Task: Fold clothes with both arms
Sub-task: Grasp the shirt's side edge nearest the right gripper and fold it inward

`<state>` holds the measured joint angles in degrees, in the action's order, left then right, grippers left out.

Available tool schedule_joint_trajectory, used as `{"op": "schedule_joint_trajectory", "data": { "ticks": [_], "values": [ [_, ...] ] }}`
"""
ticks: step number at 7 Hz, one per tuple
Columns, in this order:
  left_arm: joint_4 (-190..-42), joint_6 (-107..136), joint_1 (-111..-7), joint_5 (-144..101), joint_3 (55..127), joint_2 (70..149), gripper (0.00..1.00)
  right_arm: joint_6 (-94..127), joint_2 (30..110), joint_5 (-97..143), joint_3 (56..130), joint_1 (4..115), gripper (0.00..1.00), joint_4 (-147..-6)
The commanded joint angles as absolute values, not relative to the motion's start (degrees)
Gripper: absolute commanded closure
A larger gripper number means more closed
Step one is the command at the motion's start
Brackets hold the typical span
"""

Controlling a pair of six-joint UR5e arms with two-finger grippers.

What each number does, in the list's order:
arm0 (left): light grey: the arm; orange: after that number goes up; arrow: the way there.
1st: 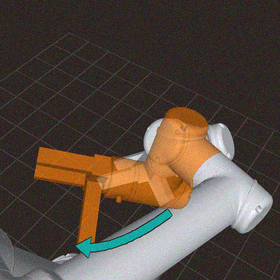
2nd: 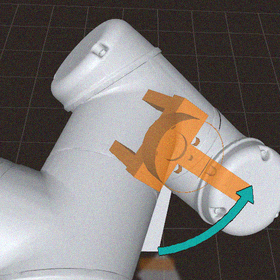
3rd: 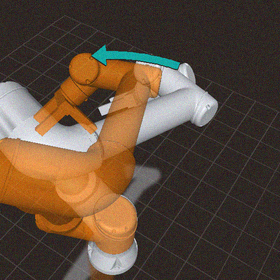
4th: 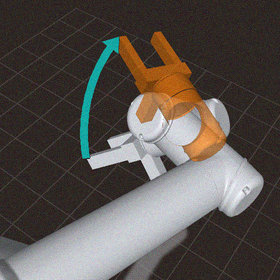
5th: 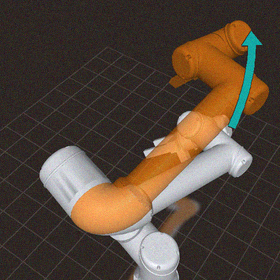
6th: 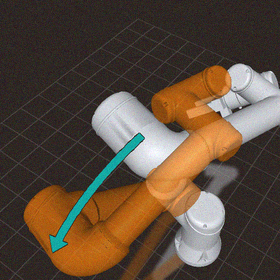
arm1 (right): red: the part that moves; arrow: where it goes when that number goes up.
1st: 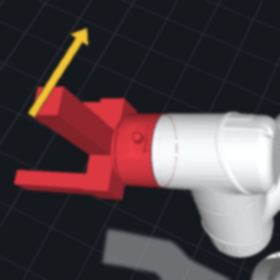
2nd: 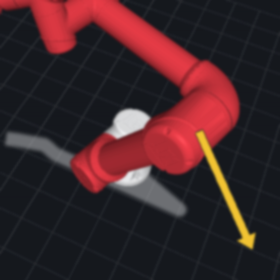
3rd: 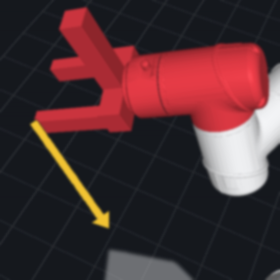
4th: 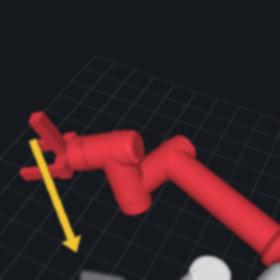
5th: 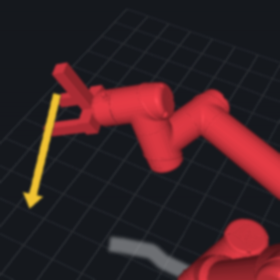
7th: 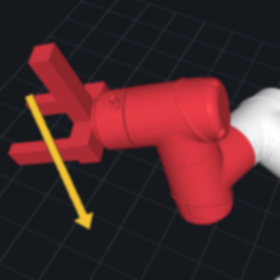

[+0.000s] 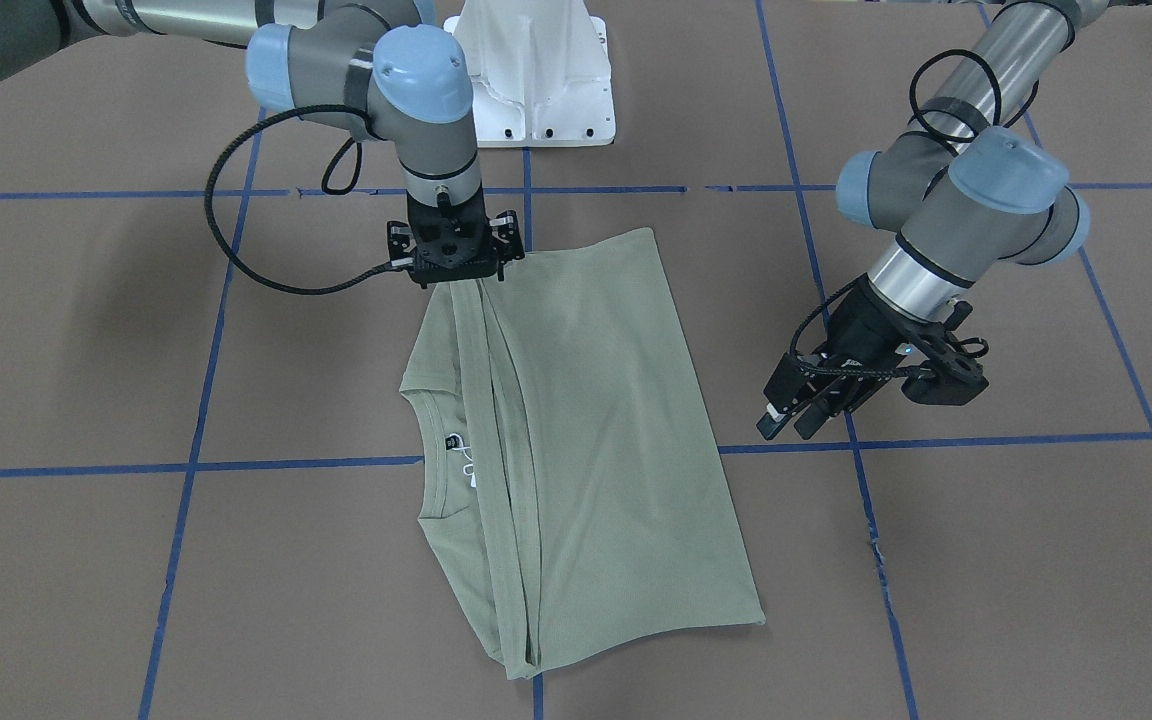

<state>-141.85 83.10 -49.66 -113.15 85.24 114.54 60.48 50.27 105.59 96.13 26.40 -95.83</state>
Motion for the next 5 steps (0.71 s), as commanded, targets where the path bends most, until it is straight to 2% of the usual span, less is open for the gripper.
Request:
{"op": "schedule_joint_trajectory", "data": {
  "ticks": [1,5],
  "values": [
    [-142.0,83.1,-49.7,-113.3,85.3,113.8,0.37,52.1,49.0,105.2,94.2,25.1,0.01,-100.0],
    [-142.1,83.1,-49.4,-113.5,85.2,113.5,0.35,49.7,49.1,104.7,92.1,23.8,0.01,-101.4]
  ]
}}
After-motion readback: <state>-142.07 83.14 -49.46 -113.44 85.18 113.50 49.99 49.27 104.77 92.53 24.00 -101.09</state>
